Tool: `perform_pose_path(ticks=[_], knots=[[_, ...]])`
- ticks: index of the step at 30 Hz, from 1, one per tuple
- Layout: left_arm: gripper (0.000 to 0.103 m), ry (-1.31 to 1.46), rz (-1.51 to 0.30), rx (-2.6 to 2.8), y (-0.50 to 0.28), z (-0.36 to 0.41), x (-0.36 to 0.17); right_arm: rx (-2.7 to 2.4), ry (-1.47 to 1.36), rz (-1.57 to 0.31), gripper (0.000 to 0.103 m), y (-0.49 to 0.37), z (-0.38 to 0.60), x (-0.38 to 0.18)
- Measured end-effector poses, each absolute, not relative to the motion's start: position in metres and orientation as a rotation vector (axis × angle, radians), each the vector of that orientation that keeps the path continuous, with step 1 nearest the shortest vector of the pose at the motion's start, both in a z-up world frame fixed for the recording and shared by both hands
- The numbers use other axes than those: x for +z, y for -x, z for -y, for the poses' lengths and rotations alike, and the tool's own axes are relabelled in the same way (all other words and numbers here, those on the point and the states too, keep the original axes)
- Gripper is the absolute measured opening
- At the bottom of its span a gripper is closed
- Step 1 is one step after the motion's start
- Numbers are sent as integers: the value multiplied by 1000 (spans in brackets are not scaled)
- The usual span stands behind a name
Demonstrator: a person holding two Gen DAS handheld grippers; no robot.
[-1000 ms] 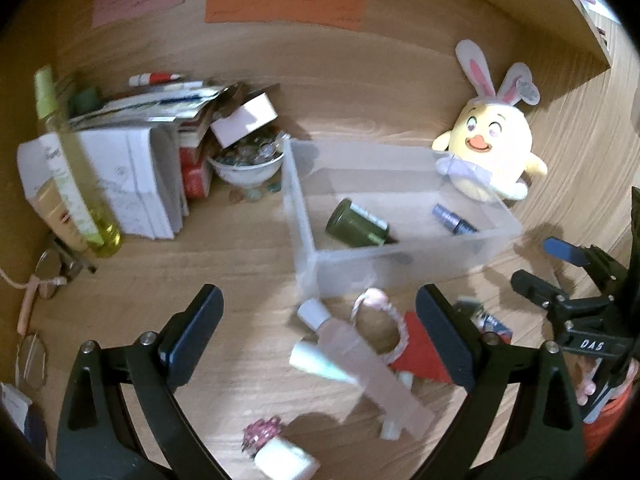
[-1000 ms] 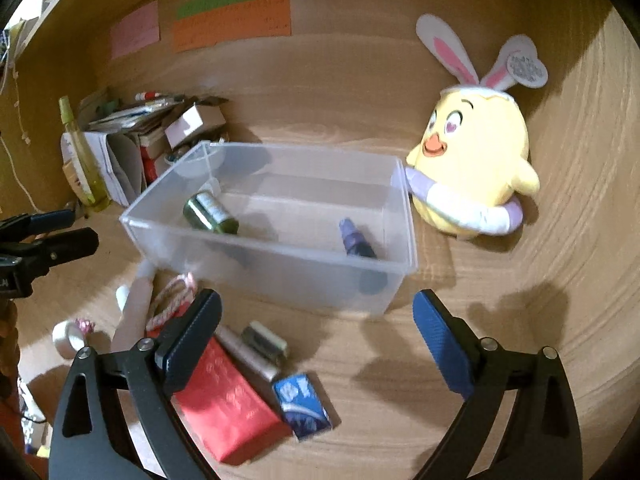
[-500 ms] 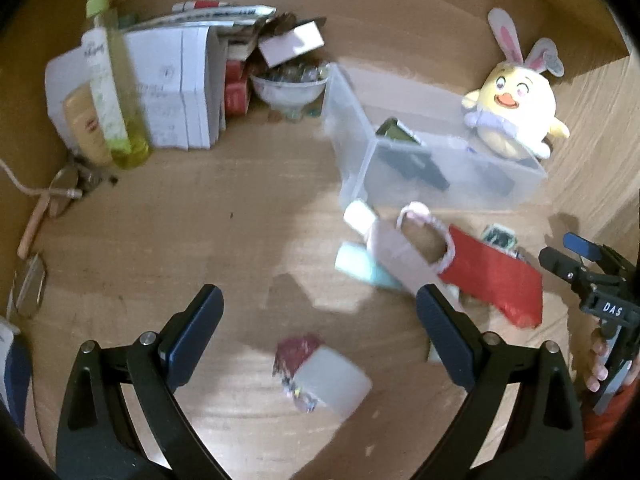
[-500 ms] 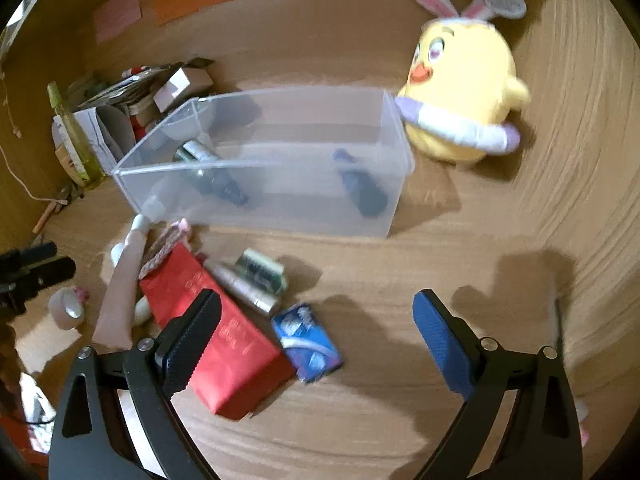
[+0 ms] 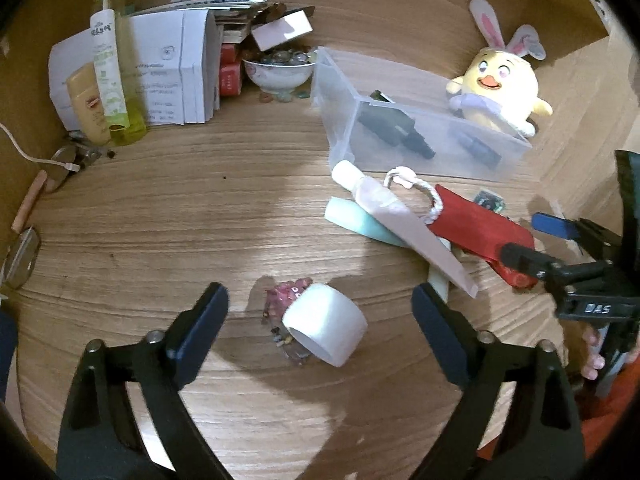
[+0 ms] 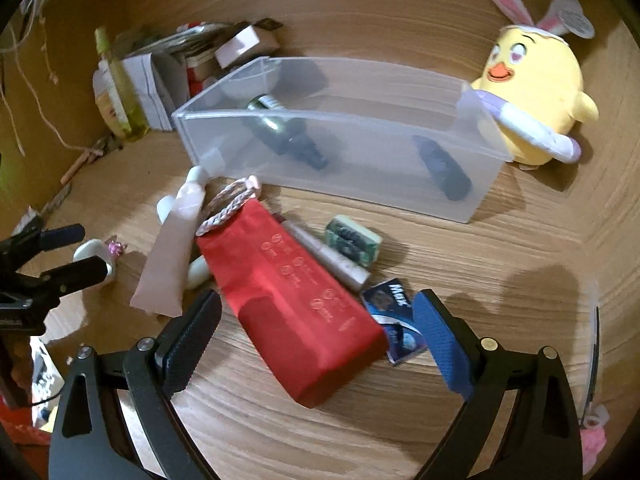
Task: Organize objects
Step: 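Grasp the white tape roll with the left tool while the right tool grasps the red pouch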
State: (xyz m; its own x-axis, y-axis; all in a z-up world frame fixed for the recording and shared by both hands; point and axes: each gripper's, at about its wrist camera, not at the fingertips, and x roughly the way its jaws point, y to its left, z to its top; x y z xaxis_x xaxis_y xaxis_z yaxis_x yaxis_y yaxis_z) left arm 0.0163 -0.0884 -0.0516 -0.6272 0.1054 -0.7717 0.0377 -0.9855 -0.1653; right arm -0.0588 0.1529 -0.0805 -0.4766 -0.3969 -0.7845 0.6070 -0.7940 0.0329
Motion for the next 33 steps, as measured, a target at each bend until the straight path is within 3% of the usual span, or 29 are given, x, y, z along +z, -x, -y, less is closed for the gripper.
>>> perform_pose_path(ticks=[7,14,20,24,33], knots=[[71,1351,264,2761,-17,89,-59,-2239,-1156,-345,91,59,-147,-93],[56,1353,301,2756,-15,92,-64,-2249,-1163,-350,74,59,-151,-93],[43,1347,303,2756,-17,91,-63,-2248,-1150,-350,65,57,-154,-92],[41,1343,258,2753,-17,86,-60,-2254,-1128,-343,58,53,-156,-89],[41,1296,236,2795,-20,86,-46,-2280,-1042,-333,54,43,-161,-71]])
